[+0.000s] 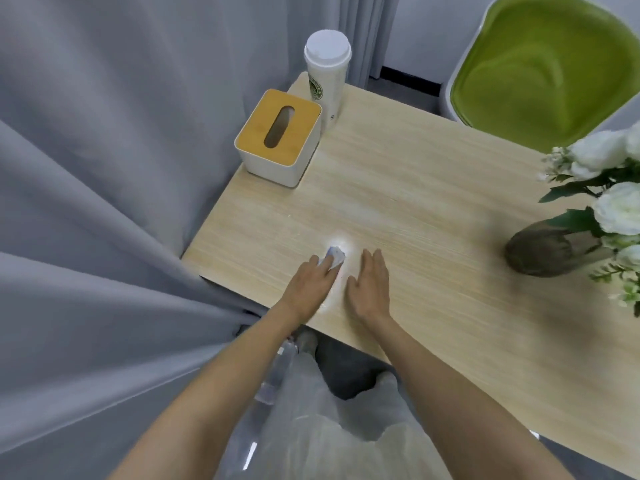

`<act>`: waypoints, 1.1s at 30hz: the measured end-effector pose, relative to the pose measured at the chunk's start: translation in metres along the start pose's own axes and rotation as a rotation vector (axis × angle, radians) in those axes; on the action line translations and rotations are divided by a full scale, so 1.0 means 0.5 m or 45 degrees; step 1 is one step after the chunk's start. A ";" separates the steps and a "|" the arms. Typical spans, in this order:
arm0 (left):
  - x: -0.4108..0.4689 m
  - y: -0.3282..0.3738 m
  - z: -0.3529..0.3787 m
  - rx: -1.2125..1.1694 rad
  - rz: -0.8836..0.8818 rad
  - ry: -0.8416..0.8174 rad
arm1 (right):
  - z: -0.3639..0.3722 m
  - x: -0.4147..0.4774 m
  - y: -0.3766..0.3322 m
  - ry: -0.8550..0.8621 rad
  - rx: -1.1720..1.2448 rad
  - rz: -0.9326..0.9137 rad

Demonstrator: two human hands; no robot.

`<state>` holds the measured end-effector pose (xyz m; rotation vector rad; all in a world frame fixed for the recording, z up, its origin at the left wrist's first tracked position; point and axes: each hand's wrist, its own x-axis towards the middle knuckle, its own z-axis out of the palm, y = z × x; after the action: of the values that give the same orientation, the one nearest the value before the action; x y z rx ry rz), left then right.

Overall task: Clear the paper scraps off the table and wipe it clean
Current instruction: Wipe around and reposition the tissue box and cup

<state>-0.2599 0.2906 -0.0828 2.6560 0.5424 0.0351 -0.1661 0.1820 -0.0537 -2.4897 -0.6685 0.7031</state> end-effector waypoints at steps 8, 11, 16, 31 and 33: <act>0.049 -0.307 -0.150 0.068 -0.692 0.300 | 0.068 0.045 -0.076 -0.022 -0.112 -0.103; 0.068 -0.210 -0.122 -0.270 -0.774 0.525 | 0.074 0.053 -0.086 0.042 -0.124 -0.068; 0.029 -0.022 -0.062 -0.404 -0.076 0.066 | 0.081 0.069 -0.089 0.097 -0.137 0.039; 0.125 -0.113 -0.119 -0.684 -0.548 0.355 | 0.095 0.070 -0.091 0.042 -0.294 0.017; 0.108 -0.075 -0.120 -0.427 -0.082 0.135 | 0.093 0.073 -0.094 0.034 -0.293 0.027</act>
<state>-0.2303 0.3667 -0.0469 2.3183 0.5987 0.2283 -0.1806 0.2526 -0.0763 -2.7138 -0.7519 0.6302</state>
